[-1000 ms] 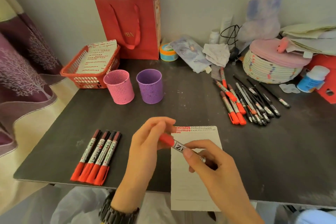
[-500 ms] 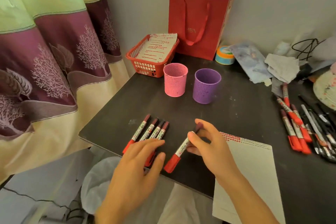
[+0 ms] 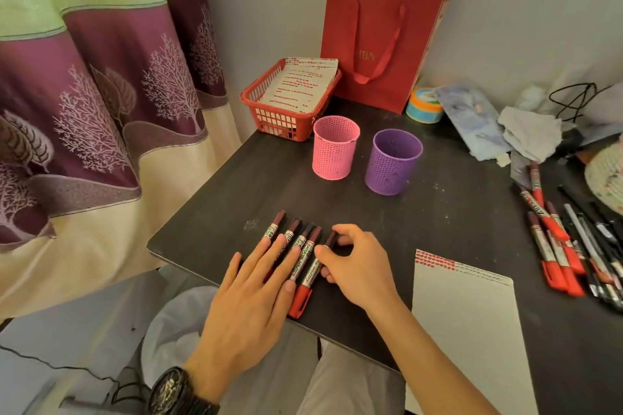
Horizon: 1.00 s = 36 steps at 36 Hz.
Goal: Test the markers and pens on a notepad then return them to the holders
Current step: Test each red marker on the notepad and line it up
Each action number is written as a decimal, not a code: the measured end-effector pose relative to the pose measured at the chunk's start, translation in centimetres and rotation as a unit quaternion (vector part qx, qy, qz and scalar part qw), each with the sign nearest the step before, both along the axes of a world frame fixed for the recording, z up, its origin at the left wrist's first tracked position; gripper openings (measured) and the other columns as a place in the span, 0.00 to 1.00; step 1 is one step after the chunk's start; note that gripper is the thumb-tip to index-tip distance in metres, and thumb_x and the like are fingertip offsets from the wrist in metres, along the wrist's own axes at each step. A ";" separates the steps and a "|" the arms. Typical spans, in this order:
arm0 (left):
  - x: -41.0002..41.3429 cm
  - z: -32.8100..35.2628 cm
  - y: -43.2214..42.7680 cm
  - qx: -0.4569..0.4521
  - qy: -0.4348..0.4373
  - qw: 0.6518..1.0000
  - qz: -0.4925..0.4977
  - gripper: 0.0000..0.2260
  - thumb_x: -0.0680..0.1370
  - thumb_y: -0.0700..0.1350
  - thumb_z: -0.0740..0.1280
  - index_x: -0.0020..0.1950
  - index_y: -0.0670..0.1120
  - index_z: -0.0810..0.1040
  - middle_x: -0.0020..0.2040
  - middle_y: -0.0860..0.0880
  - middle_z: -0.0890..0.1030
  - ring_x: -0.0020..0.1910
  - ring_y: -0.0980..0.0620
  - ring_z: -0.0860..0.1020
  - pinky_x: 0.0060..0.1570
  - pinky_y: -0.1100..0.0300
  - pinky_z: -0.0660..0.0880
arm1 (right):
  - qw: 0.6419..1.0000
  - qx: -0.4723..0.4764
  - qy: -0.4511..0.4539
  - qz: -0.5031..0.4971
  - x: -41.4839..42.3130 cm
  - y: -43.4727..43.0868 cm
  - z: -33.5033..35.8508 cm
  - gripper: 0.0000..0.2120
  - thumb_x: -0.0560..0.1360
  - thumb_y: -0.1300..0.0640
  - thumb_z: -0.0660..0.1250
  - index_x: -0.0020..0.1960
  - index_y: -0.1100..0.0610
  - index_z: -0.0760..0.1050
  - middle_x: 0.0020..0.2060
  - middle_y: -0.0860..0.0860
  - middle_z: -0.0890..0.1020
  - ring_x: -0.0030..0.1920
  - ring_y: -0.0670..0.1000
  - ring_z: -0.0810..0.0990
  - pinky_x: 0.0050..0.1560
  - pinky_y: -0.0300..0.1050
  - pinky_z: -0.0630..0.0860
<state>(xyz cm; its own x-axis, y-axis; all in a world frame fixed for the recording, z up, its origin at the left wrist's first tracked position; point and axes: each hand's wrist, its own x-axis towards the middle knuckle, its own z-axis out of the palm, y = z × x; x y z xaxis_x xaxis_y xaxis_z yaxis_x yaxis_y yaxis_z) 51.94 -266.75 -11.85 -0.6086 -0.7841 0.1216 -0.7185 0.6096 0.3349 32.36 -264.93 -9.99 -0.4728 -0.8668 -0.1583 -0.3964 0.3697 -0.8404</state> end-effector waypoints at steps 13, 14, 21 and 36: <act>-0.2 0.3 0.2 0.017 -0.003 1.000 0.007 0.24 0.82 0.63 0.38 0.79 0.63 0.51 0.80 0.61 0.48 0.79 0.59 0.42 0.77 0.46 0.46 | 0.999 0.029 0.039 0.011 0.2 0.0 0.3 0.28 0.75 0.46 0.73 0.73 0.48 0.71 0.58 0.46 0.78 0.50 0.48 0.84 0.54 0.50 0.82; -0.2 0.3 0.2 0.018 -0.006 1.000 0.008 0.25 0.82 0.64 0.37 0.79 0.63 0.50 0.79 0.62 0.47 0.78 0.60 0.41 0.78 0.46 0.45 | 0.999 0.032 0.040 0.011 0.3 0.0 0.3 0.28 0.75 0.46 0.73 0.73 0.48 0.70 0.58 0.46 0.78 0.51 0.48 0.84 0.55 0.49 0.82; -0.4 0.9 0.1 0.034 -0.007 0.999 0.029 0.27 0.76 0.73 0.35 0.75 0.71 0.45 0.78 0.67 0.42 0.76 0.66 0.36 0.75 0.56 0.37 | 0.999 0.030 0.031 0.004 0.4 0.0 0.6 0.27 0.76 0.46 0.72 0.73 0.48 0.70 0.58 0.46 0.77 0.51 0.49 0.84 0.55 0.49 0.82; -1.4 3.9 -0.3 0.034 -0.028 0.998 0.051 0.31 0.73 0.71 0.39 0.75 0.66 0.46 0.78 0.63 0.46 0.76 0.61 0.41 0.77 0.52 0.41 | 1.000 0.023 -0.003 0.008 -0.7 1.9 2.1 0.29 0.75 0.37 0.67 0.73 0.44 0.65 0.48 0.43 0.82 0.49 0.45 0.83 0.57 0.46 0.80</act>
